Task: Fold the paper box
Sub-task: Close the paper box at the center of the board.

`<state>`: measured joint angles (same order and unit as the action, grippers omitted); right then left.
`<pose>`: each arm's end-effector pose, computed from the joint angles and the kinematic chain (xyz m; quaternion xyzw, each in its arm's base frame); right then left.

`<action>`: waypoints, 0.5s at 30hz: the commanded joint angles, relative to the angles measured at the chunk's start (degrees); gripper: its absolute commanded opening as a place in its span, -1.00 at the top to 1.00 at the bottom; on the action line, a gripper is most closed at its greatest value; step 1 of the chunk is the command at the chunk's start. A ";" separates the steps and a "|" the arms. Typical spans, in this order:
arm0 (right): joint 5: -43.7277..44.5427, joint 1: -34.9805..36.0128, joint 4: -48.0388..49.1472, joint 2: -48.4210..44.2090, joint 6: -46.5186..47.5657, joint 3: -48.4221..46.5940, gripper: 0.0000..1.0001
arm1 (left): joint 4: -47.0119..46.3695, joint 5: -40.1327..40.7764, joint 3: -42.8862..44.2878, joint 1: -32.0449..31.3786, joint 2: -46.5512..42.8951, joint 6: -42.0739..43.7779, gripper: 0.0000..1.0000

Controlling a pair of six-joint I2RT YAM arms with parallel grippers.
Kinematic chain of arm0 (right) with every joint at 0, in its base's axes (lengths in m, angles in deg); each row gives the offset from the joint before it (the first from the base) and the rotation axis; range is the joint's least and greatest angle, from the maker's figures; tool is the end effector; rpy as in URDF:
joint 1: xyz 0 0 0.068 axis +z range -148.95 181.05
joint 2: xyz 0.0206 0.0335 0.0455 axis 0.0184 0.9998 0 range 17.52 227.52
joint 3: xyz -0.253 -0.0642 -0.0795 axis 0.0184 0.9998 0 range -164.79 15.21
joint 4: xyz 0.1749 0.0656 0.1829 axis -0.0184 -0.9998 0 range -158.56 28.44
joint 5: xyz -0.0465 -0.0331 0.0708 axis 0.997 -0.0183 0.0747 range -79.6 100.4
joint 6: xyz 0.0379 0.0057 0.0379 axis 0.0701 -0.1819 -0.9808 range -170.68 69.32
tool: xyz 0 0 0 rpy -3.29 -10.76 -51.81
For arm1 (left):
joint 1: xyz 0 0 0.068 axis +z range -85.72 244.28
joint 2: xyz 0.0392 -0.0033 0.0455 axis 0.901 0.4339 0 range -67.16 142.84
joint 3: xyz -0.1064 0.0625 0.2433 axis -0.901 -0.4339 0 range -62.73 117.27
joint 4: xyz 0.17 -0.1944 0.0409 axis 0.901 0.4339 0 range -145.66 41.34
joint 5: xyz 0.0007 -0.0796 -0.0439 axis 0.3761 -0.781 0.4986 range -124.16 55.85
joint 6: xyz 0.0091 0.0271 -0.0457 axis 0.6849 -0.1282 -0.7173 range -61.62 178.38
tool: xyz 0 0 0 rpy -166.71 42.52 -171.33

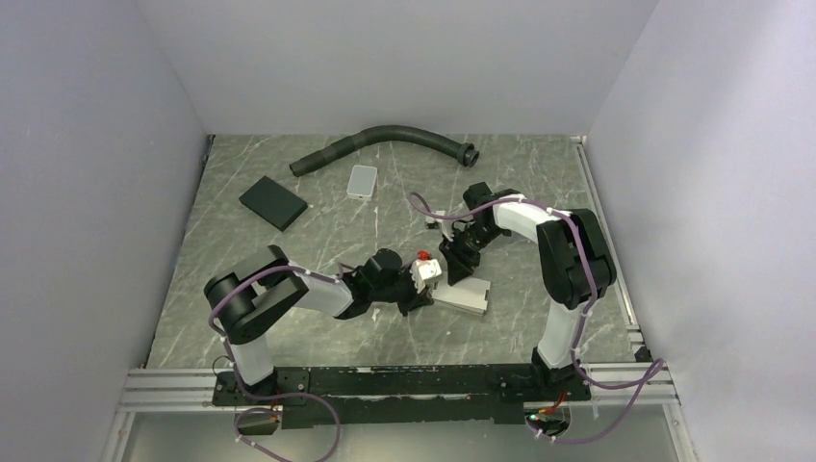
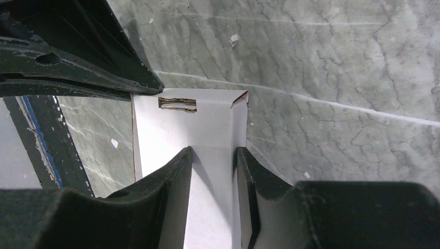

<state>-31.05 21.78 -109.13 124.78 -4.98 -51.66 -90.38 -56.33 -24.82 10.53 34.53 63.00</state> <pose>0.2978 0.1377 0.1519 -0.5174 0.7789 0.3419 0.0927 0.1837 -0.2732 0.1268 0.4976 0.6909 -0.3576 0.3837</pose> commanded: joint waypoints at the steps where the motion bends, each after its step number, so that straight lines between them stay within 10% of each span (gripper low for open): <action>1: -7.06 6.56 1.83 4.13 -3.13 4.01 0.67 | -7.86 9.10 4.07 -0.30 2.24 -14.47 1.00; 15: -2.08 4.31 9.96 1.99 -11.16 7.01 0.68 | -8.05 6.79 -1.22 -0.30 0.70 -22.35 0.38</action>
<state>-30.07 21.78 -103.90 122.88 -12.48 -48.80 -92.63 -51.78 -25.76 10.59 34.83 42.81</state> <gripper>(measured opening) 0.369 0.283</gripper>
